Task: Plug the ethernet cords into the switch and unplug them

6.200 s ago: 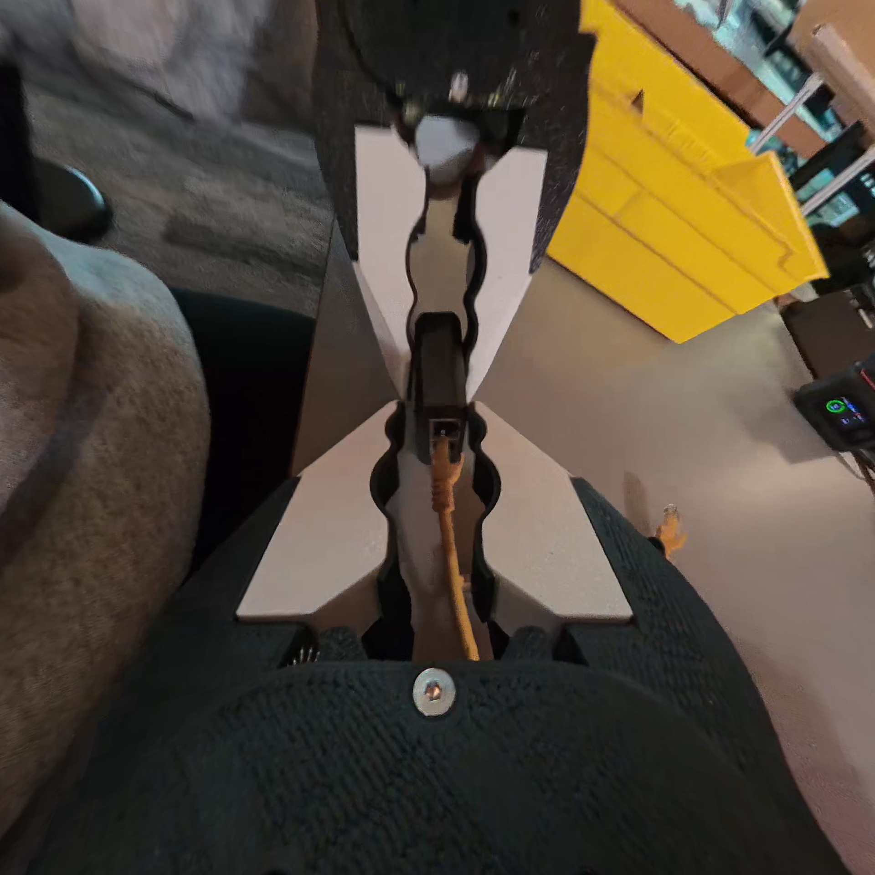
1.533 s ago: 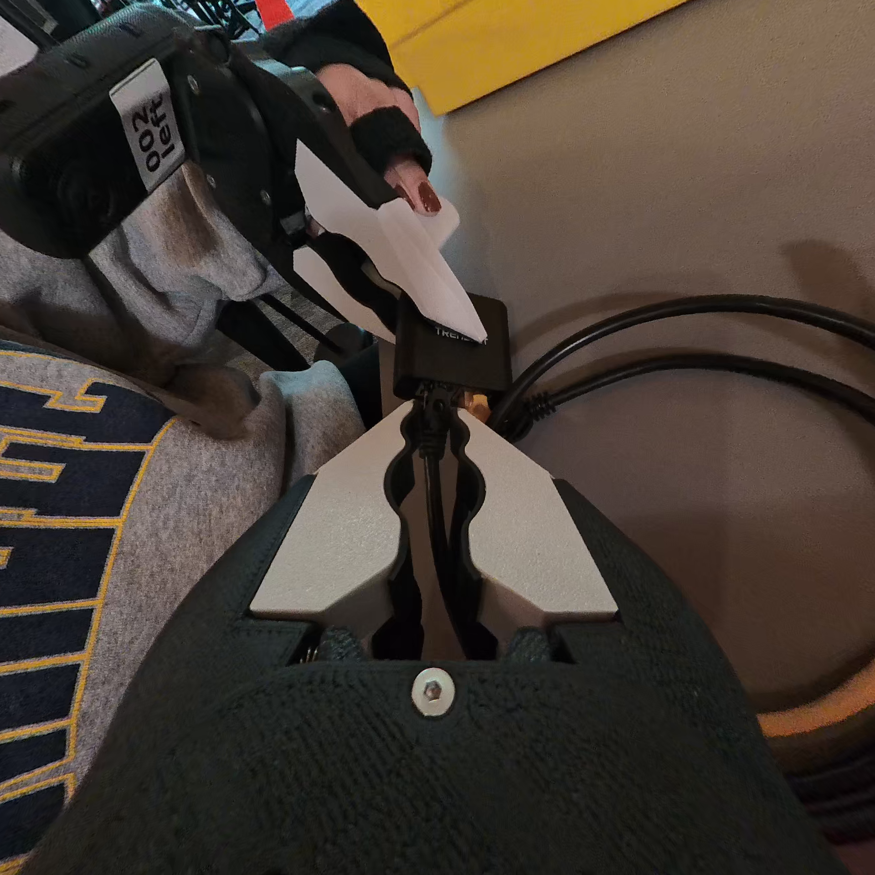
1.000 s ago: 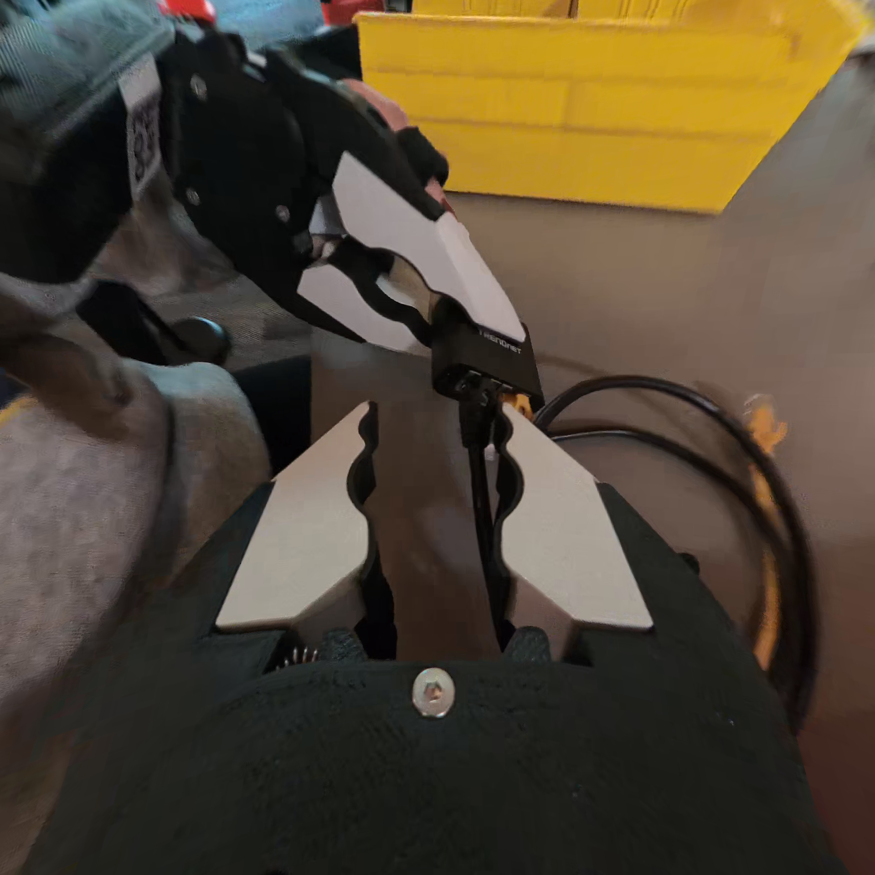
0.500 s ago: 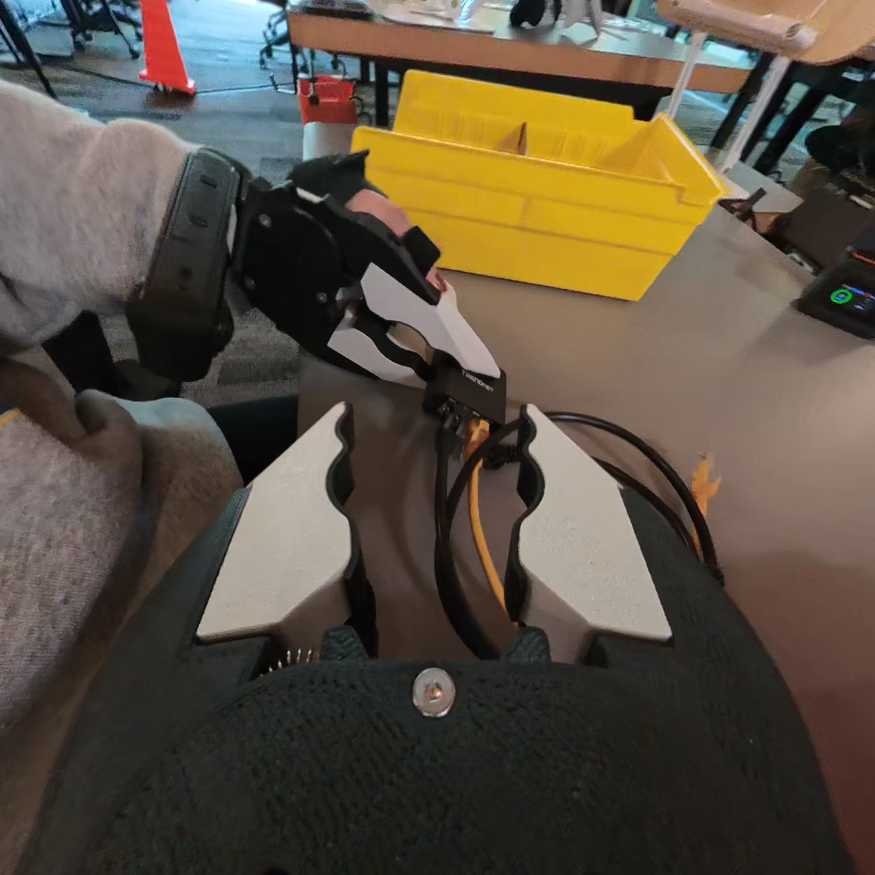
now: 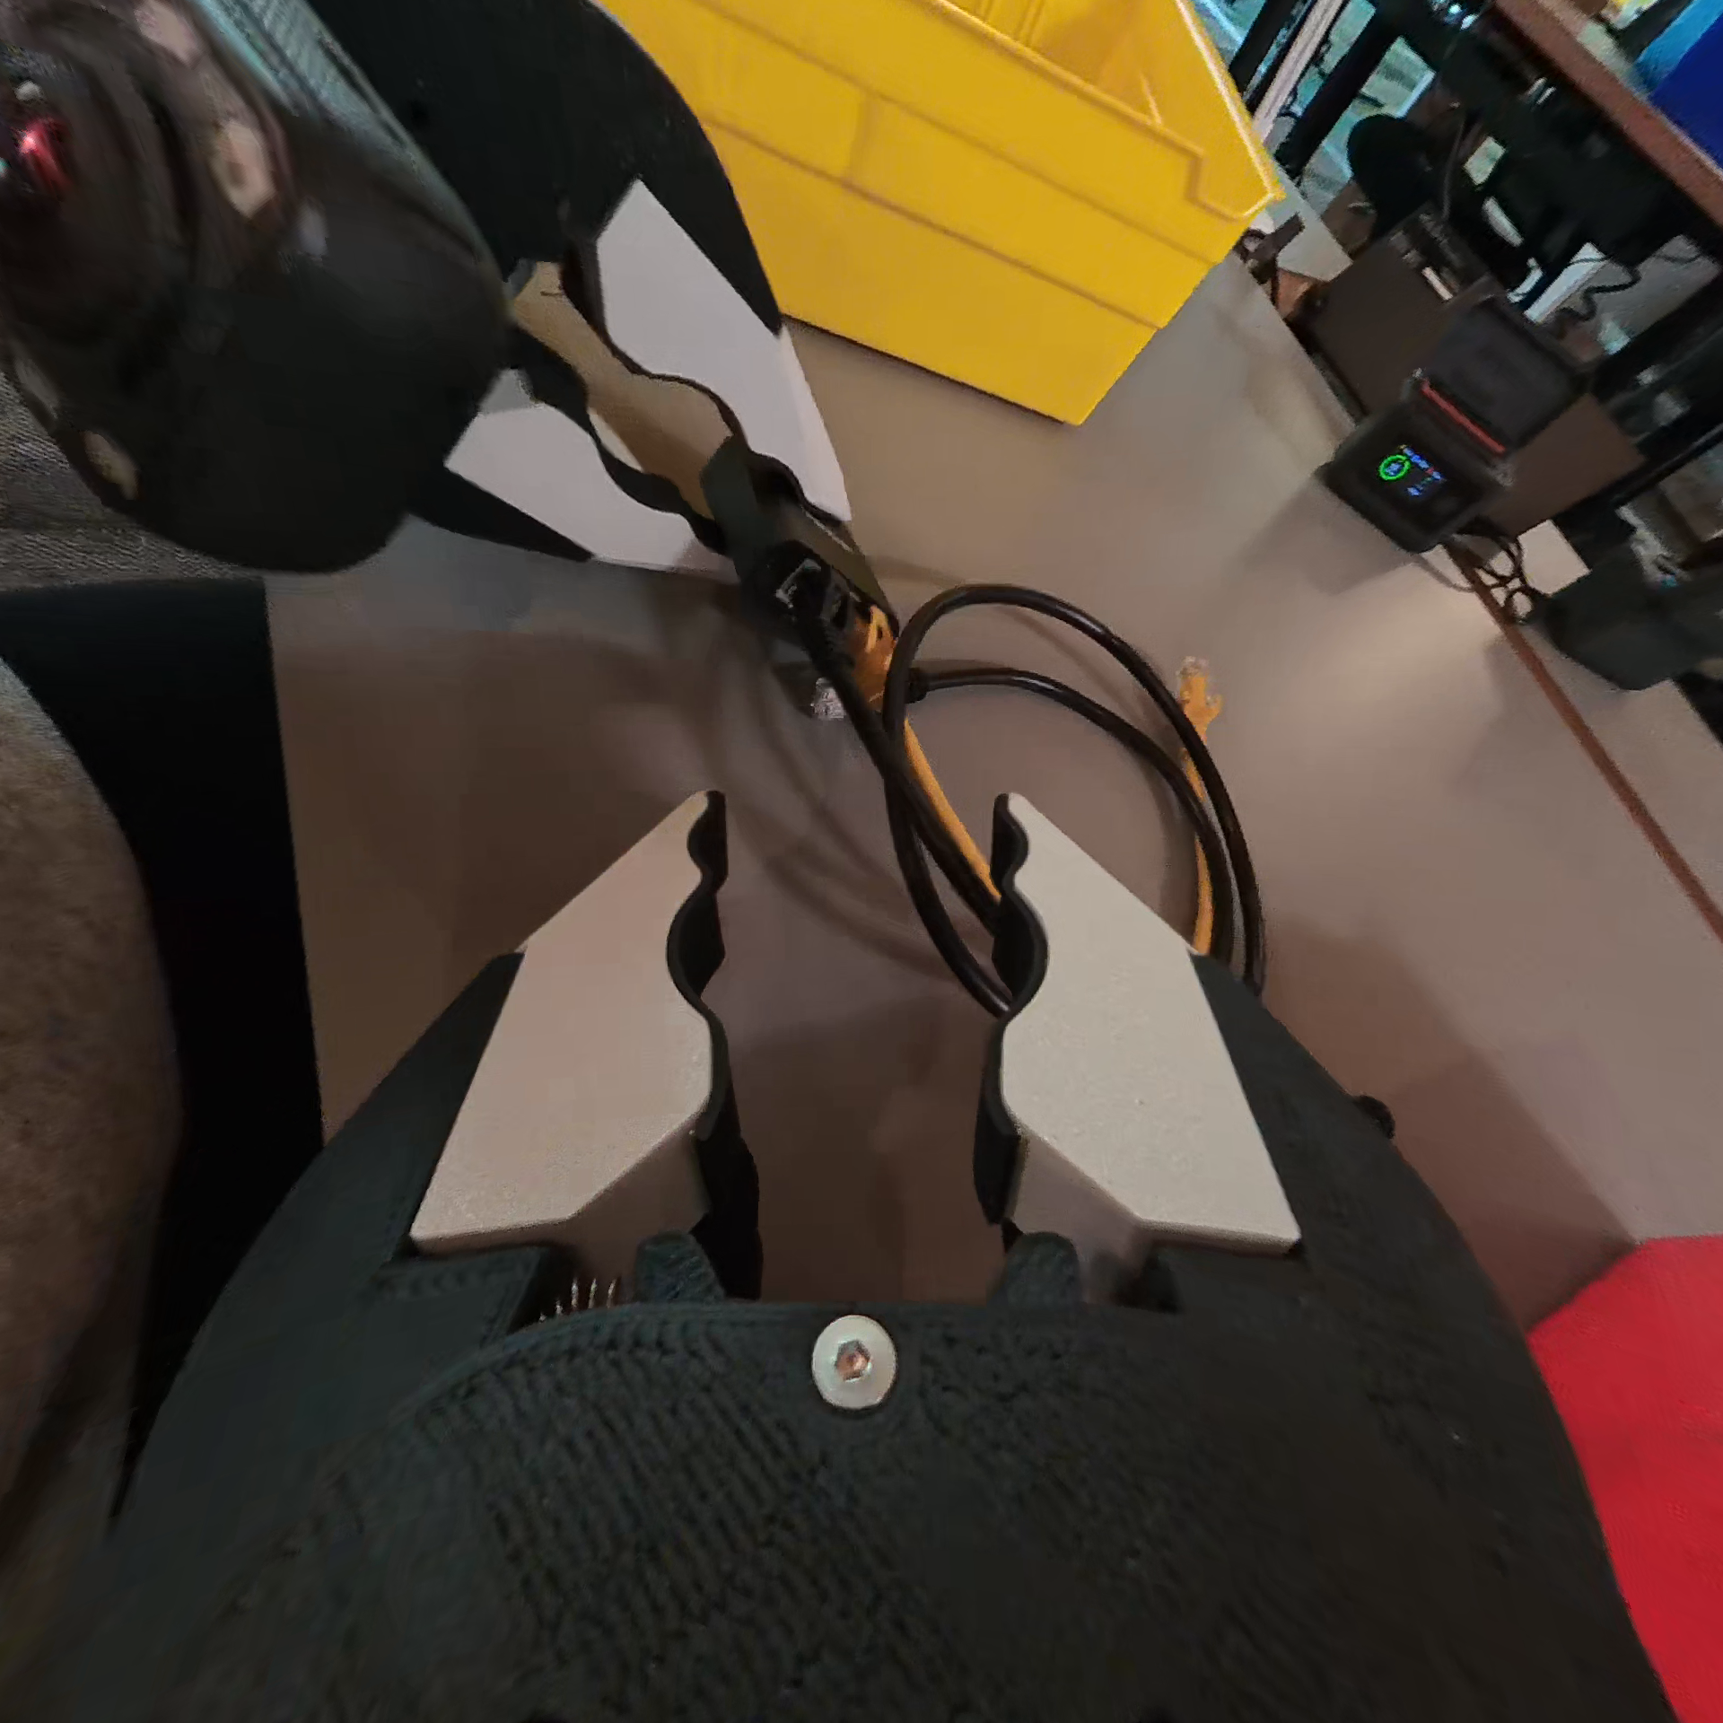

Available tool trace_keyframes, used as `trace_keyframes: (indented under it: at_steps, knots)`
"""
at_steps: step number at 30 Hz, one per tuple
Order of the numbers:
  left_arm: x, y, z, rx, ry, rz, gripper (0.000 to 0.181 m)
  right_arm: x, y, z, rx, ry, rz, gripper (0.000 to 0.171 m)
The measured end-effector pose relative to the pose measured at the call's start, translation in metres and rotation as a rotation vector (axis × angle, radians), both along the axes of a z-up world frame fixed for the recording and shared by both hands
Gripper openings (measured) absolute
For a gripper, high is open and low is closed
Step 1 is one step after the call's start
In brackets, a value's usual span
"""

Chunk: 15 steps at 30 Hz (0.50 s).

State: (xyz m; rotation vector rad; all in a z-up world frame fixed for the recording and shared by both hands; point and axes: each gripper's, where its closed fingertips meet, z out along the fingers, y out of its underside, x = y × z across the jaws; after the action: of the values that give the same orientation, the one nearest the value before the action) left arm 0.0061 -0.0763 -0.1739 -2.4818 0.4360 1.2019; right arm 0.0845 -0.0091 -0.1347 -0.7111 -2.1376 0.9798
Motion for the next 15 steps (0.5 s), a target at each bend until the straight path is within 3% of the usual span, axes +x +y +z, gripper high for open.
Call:
trace_keyframes:
  at_steps: [4, 9, 13, 15]
  knots:
    - [0.028, 0.014, 0.000, 0.000, -0.110, 0.017, 0.025, 0.000, 0.000, 0.002, -0.005, 0.006, 0.005, 0.056]
    - [0.056, 0.034, 0.006, 0.087, -0.239, -0.067, 0.051, 0.003, 0.003, 0.001, 0.009, 0.011, 0.034, 0.057]
    - [0.090, 0.035, 0.010, 0.143, -0.537, -0.115, 0.086, 0.008, 0.001, 0.009, -0.020, 0.041, 0.078, 0.059]
    - [0.103, 0.028, 0.020, 0.152, -0.703, -0.119, 0.088, 0.009, 0.000, 0.019, -0.057, 0.080, 0.094, 0.059]
